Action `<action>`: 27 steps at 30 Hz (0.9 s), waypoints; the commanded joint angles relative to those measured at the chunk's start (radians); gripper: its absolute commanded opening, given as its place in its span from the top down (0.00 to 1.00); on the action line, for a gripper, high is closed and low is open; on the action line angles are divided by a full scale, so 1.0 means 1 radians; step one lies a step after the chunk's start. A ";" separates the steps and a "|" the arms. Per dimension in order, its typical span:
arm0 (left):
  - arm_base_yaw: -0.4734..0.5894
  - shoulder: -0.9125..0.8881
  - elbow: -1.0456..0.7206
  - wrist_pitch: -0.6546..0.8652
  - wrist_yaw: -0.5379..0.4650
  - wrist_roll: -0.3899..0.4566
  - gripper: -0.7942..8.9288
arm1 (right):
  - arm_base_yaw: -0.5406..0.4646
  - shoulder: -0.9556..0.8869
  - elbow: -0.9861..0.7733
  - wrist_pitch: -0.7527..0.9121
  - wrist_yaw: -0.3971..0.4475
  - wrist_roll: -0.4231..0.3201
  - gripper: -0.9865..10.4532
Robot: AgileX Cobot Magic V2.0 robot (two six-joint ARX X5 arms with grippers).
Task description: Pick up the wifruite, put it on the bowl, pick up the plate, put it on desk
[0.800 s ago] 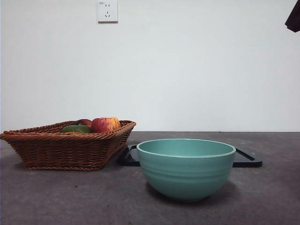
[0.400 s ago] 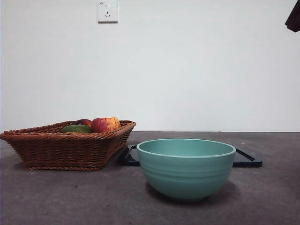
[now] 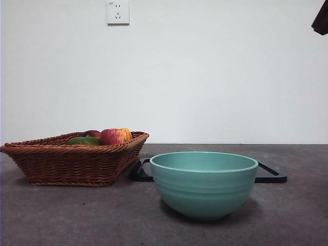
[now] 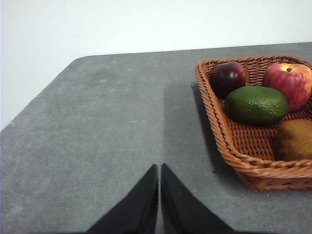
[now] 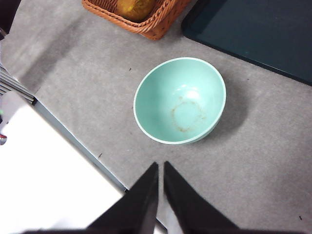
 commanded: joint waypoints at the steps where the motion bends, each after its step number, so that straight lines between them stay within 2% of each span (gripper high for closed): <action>1: 0.002 -0.002 -0.021 -0.008 -0.002 -0.003 0.91 | 0.009 0.006 0.016 0.010 0.000 -0.012 0.91; 24: 0.002 -0.002 -0.021 -0.008 -0.002 -0.003 0.91 | 0.009 0.004 0.016 0.010 0.000 -0.011 0.91; 25: 0.002 -0.002 -0.021 -0.008 -0.002 -0.003 0.91 | 0.009 -0.001 0.016 0.010 0.001 -0.018 0.91; 27: 0.002 -0.002 -0.021 -0.008 -0.002 -0.003 0.91 | -0.002 -0.016 0.016 0.018 0.019 -0.086 0.91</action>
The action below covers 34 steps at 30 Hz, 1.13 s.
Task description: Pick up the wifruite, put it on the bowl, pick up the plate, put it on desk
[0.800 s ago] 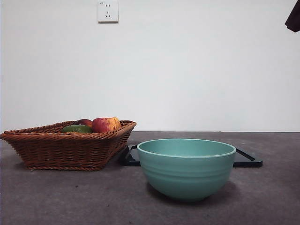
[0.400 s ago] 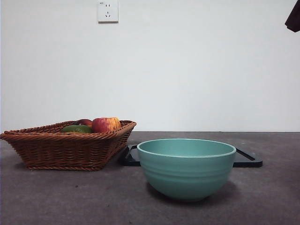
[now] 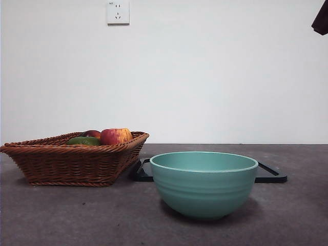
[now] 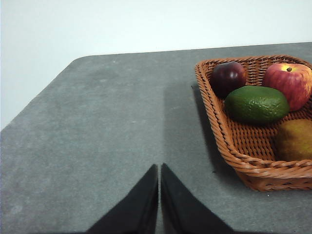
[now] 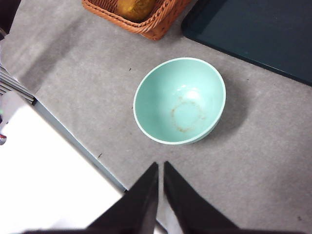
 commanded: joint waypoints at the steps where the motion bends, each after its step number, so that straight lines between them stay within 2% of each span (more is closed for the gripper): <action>1: 0.002 -0.002 -0.021 -0.008 -0.002 -0.003 0.91 | -0.012 -0.021 0.015 0.035 0.036 -0.109 0.91; 4: 0.002 -0.002 -0.021 -0.008 -0.002 -0.003 0.91 | -0.084 -0.065 -0.001 0.145 0.083 -0.190 0.91; 9: 0.002 -0.002 -0.021 -0.008 -0.002 -0.003 0.91 | -0.268 -0.164 -0.082 0.345 0.084 -0.318 0.91; 11: 0.002 -0.002 -0.020 -0.008 -0.002 -0.003 0.91 | -0.361 -0.231 -0.169 0.463 0.093 -0.375 0.91; 14: 0.002 -0.002 -0.020 -0.008 -0.002 -0.003 0.91 | -0.505 -0.369 -0.353 0.639 0.114 -0.385 0.91; 15: 0.002 -0.002 -0.020 -0.008 -0.002 -0.003 0.91 | -0.526 -0.391 -0.387 0.669 0.129 -0.385 0.91; 19: 0.002 -0.002 -0.020 -0.009 -0.002 -0.003 0.91 | -0.585 -0.480 -0.525 0.778 0.211 -0.385 0.91; 22: 0.002 -0.002 -0.020 -0.008 -0.002 -0.003 0.91 | -0.607 -0.534 -0.598 0.796 0.233 -0.385 0.91; 31: 0.002 -0.002 -0.020 -0.009 -0.002 -0.003 0.91 | -0.615 -0.631 -0.748 0.795 0.237 -0.381 0.91; 34: 0.002 -0.002 -0.020 -0.009 -0.002 -0.003 0.91 | -0.615 -0.631 -0.752 0.737 0.242 -0.382 0.91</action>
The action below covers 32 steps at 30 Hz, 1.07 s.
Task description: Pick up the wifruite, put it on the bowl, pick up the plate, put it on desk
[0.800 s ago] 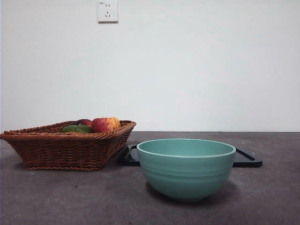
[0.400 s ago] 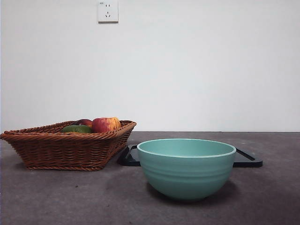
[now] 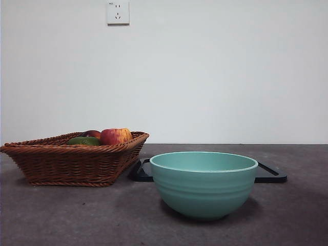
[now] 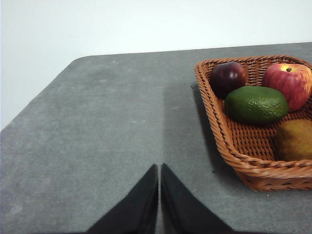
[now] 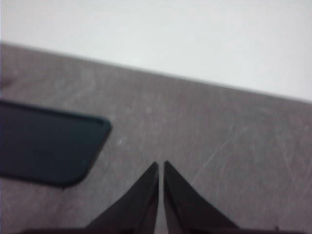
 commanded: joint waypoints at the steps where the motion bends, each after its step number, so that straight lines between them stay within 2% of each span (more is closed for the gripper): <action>1: 0.002 -0.002 -0.020 -0.008 -0.002 -0.003 0.91 | -0.002 -0.002 -0.005 -0.030 0.013 -0.005 0.91; 6: 0.002 -0.002 -0.020 -0.008 -0.002 -0.003 0.91 | -0.006 -0.002 -0.005 -0.086 0.030 -0.001 0.91; 32: 0.002 -0.002 -0.020 -0.008 -0.002 -0.003 0.91 | -0.006 -0.002 -0.005 -0.060 0.030 0.008 0.91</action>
